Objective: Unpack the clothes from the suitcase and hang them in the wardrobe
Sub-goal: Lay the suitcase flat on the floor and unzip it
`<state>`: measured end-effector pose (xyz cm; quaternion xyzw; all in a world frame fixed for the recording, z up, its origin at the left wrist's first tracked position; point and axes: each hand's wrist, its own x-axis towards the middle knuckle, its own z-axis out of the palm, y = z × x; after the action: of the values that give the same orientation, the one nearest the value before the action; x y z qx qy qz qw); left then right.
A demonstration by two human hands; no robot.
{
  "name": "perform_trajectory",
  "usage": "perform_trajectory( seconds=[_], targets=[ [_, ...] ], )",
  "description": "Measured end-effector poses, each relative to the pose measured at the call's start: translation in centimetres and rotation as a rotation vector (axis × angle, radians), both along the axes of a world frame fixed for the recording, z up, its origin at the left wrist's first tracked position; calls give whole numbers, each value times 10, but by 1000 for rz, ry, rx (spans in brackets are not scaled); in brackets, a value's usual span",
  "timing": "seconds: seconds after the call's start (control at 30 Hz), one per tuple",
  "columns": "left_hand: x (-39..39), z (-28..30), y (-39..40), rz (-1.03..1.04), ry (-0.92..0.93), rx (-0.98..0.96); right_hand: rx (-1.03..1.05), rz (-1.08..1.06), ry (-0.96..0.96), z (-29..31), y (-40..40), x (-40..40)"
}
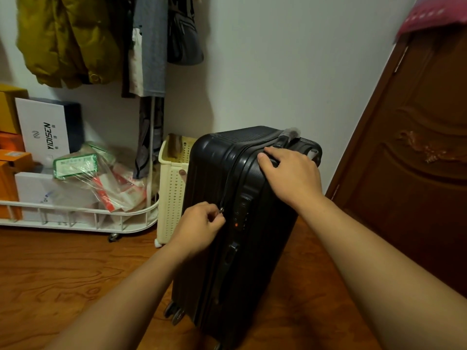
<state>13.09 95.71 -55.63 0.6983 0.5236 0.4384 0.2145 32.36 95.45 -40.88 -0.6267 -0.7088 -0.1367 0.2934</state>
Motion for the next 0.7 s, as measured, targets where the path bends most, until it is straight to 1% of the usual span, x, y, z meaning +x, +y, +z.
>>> perform_trajectory(
  seconds=[0.03, 0.1, 0.13, 0.17, 0.2, 0.27, 0.3, 0.33, 0.4, 0.47, 0.5, 0.57, 0.6, 0.63, 0.7],
  targets=[
    [-1, 0, -3, -37, -96, -45, 2, 4, -3, 0, 1, 0],
    [1, -4, -11, -142, -356, -170, 8, 8, -3, -1, 2, 0],
    [3, -8, -15, -155, -434, -215, 12, 8, 0, -1, 3, 0],
    [4, -14, -18, -136, -460, -234, 14, 7, 3, -1, 4, 0],
    [6, -22, -19, -101, -443, -238, 15, 6, 4, 0, 4, -1],
    [6, -49, -19, -31, -314, -253, 16, 4, 0, 0, 4, -1],
    [5, -68, -18, -14, -245, -296, 17, 6, 1, 1, 3, -1],
    [3, -89, -17, -11, -194, -369, 17, 8, 7, 1, 2, -1],
    [-2, -134, -14, 3, -110, -577, 19, 2, 13, 1, 1, -1],
    [-3, -170, -9, 37, -60, -780, 28, -9, 5, 0, 0, -1],
    [-1, -183, -5, 49, -30, -842, 34, -10, 4, -1, 0, -1],
    [4, -197, -2, 81, 26, -863, 47, -9, 7, -1, -2, 1],
    [6, -198, -2, 102, 28, -865, 55, -4, 9, -1, -2, 3],
    [9, -193, -2, 127, -23, -863, 64, -1, 5, -2, -2, 5],
    [9, -174, -6, 198, -197, -782, 91, 5, 7, -5, -4, 5]
  ],
)
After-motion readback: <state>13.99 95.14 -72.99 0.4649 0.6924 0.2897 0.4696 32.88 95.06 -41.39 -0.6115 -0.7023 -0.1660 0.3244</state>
